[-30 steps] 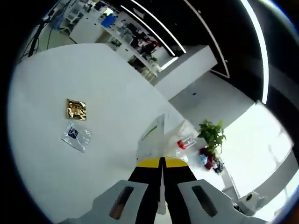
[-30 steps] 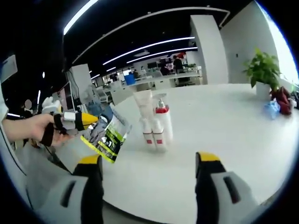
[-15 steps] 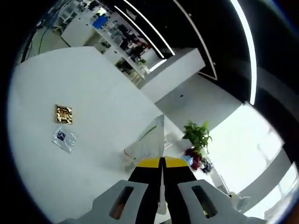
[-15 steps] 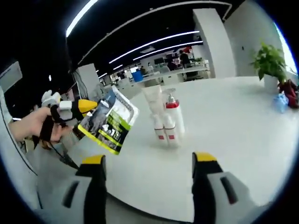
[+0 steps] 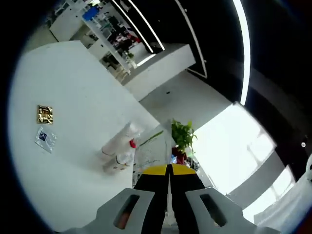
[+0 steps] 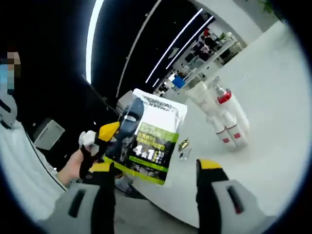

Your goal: Arrange the skincare products in the storage area until every visible bottle or jar stands upright without overlapping.

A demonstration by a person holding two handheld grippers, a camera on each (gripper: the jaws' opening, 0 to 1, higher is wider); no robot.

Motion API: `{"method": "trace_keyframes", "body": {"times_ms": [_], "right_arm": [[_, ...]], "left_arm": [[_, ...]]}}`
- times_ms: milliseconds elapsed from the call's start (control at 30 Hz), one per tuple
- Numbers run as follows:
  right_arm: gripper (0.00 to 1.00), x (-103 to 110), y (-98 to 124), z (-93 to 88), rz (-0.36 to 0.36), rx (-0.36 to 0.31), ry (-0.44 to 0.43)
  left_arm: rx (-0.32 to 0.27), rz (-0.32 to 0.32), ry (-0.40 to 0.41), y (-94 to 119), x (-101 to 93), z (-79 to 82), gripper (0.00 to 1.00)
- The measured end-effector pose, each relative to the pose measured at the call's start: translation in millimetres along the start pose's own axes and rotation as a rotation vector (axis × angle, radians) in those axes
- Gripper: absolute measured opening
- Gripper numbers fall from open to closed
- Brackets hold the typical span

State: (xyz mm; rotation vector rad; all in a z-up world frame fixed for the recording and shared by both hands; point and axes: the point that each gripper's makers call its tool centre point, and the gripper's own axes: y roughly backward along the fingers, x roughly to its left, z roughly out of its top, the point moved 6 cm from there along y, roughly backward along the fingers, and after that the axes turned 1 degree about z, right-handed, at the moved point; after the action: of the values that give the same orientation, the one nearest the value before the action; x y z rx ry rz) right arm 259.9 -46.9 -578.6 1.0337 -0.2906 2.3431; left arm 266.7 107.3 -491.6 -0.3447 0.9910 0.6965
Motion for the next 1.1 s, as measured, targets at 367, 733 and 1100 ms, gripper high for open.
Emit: {"method": "trace_keyframes", "body": {"times_ms": [367,733,1100], "right_arm": [[0.51,5,-12,16.9,0.281,-0.233,-0.375],[0.10,19,-3,32.1,0.422,-0.358,-0.447],[0.01,32,14,37.5,0.380,-0.339,-0.385]], "left_arm": [[0.080,-0.136,0.103,2,-26.6,-9.4,0.00],[0.037,-0.204,0.163,1,-36.2,-1.9,0.00],[0.065,-0.131,0.115,10,-15.6,-5.2,0.00]]}}
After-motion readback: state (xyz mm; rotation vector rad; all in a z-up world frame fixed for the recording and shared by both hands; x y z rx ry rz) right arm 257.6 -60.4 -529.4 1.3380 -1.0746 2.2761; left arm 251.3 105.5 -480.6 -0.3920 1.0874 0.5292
